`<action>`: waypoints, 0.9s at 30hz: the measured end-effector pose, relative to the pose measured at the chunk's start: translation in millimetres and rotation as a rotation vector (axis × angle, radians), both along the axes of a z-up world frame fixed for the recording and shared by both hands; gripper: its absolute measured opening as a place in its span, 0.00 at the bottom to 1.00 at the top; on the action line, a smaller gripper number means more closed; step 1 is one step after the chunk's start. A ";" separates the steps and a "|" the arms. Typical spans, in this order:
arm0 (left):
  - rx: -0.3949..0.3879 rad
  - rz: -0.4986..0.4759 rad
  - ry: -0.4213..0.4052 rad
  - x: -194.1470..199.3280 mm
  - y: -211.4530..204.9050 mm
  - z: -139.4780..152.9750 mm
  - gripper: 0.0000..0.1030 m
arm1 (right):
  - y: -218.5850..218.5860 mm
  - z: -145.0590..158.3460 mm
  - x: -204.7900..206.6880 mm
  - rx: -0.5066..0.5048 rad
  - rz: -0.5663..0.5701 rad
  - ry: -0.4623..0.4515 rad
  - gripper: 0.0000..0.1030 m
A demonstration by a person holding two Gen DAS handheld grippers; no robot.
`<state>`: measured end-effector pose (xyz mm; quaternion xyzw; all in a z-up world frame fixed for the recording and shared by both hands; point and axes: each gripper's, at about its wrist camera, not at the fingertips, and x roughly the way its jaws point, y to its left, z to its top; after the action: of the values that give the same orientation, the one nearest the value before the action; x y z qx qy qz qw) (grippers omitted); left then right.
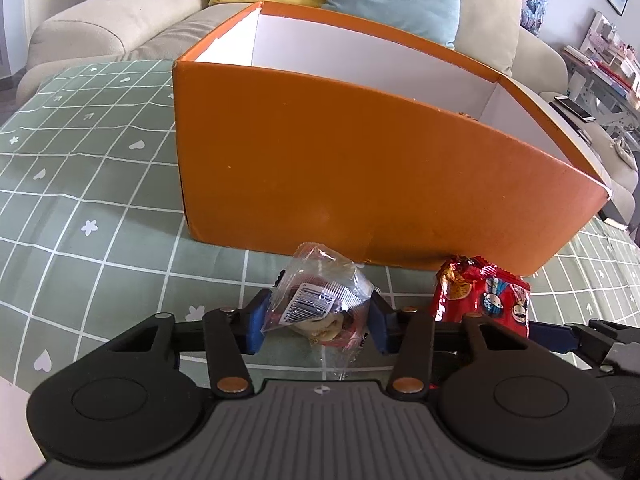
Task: Organize snacks
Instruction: 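Grasp the small clear packet with the left tool while the right tool grasps the red candy bag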
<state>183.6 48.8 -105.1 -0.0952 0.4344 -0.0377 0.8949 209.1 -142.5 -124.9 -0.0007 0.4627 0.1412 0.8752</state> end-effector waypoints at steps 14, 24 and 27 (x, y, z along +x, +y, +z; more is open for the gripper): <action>-0.010 0.048 0.032 -13.3 5.4 4.3 0.52 | 0.7 10.6 -11.8 -0.010 0.025 -0.061 0.54; 0.007 0.069 0.022 -37.4 11.3 17.0 0.52 | -9.4 25.2 -29.8 0.016 0.042 -0.068 0.34; 0.012 0.063 0.012 -44.0 9.2 23.9 0.52 | -9.0 30.7 -34.5 0.007 0.049 -0.080 0.27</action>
<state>139.6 57.9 -81.3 -0.1036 0.4367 -0.0062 0.8936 174.7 -151.5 -94.2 -0.0146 0.4269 0.1640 0.8892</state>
